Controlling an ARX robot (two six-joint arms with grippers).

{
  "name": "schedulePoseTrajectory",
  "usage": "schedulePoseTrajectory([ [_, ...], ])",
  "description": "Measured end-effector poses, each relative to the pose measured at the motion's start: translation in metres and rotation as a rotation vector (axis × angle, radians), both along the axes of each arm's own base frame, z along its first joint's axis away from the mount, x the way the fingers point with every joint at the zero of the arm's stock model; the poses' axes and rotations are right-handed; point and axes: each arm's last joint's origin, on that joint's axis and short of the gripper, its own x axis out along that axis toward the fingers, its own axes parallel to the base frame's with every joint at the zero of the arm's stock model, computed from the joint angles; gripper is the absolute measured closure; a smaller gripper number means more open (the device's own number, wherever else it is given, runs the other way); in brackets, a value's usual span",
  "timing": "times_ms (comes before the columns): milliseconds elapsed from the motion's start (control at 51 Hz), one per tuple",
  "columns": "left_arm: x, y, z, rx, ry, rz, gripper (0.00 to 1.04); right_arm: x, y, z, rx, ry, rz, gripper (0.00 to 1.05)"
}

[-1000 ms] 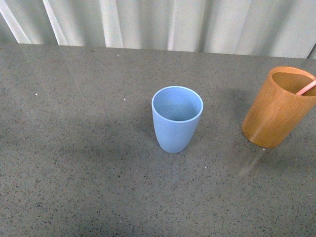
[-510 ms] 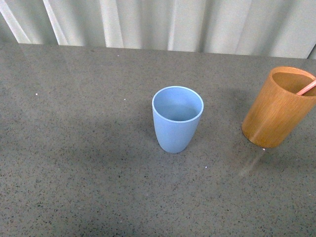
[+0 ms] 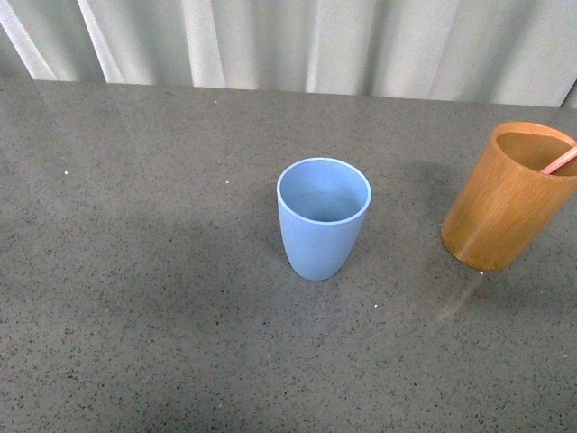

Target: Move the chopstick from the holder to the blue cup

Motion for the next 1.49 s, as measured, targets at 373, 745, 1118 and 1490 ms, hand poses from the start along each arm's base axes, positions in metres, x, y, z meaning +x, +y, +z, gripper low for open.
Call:
schedulePoseTrajectory([
  [373, -0.006, 0.000, 0.001, 0.000, -0.023, 0.000, 0.87, 0.000, 0.000, 0.000, 0.000, 0.000, 0.000, 0.10],
  [745, -0.006, 0.000, 0.001, 0.000, -0.023, 0.001, 0.12, 0.003, -0.003, -0.001, 0.025, 0.165, -0.127, 0.10],
  [1118, -0.006, 0.000, 0.001, 0.003, -0.023, 0.000, 0.07, 0.106, -0.041, -0.029, -0.023, 0.256, -0.071, 0.10],
  [1490, -0.006, 0.000, 0.001, 0.003, -0.023, 0.000, 0.07, 0.158, -0.030, -0.057, 0.019, 0.162, 0.032, 0.10],
])
